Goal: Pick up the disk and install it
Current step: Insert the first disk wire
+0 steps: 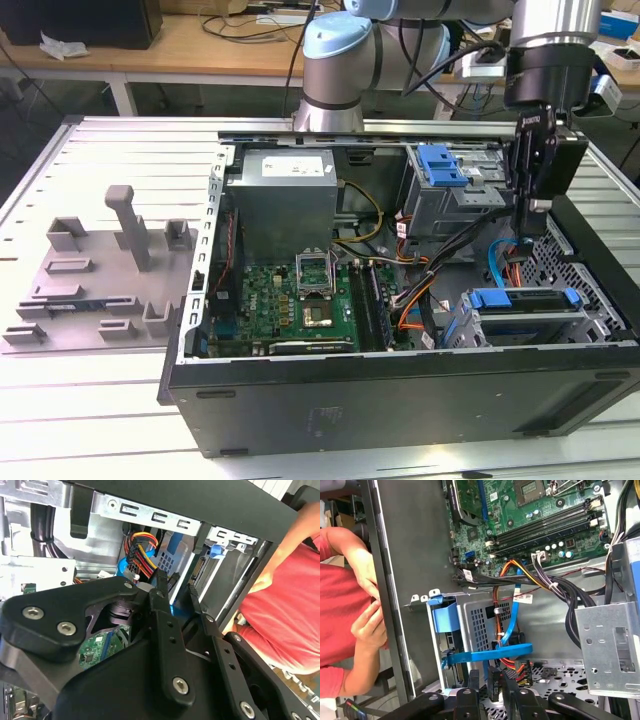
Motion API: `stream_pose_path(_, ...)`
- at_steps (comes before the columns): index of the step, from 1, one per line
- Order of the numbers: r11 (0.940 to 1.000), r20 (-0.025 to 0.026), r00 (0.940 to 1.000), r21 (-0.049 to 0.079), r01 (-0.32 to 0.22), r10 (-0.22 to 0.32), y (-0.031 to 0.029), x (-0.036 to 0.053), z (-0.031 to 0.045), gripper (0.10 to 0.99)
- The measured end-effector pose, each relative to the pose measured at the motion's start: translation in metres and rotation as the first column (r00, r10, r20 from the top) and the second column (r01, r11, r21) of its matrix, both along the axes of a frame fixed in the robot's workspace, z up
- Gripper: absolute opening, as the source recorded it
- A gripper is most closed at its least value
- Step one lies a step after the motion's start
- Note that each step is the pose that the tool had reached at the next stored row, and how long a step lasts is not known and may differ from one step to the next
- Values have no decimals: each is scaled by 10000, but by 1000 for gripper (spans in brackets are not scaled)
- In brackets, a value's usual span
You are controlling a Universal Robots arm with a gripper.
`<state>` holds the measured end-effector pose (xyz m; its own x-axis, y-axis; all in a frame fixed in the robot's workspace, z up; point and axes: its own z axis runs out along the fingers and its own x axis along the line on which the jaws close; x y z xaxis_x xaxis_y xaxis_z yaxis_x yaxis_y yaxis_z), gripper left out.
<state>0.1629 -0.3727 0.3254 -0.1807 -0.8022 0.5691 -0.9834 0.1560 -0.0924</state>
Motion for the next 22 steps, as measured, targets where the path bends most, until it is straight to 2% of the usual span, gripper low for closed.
stream_pose_path(6,10000,1,10000,-24,2,-2,5,-1,-10,318)
stream_pose_path(8,10000,35,10000,-36,1,-1,5,0,-26,318)
stream_pose_path(9,10000,37,10000,-49,1,-1,5,0,-27,318)
stream_pose_path(15,9996,38,10000,-274,3,-2,71,-3,-36,318)
stream_pose_path(16,9996,37,10000,-295,1,0,72,-3,-42,306)
stream_pose_path(17,9995,37,10000,-302,0,1,72,-3,-48,173)
stream_pose_path(22,9994,38,10000,-358,2,-1,71,-4,-65,165)
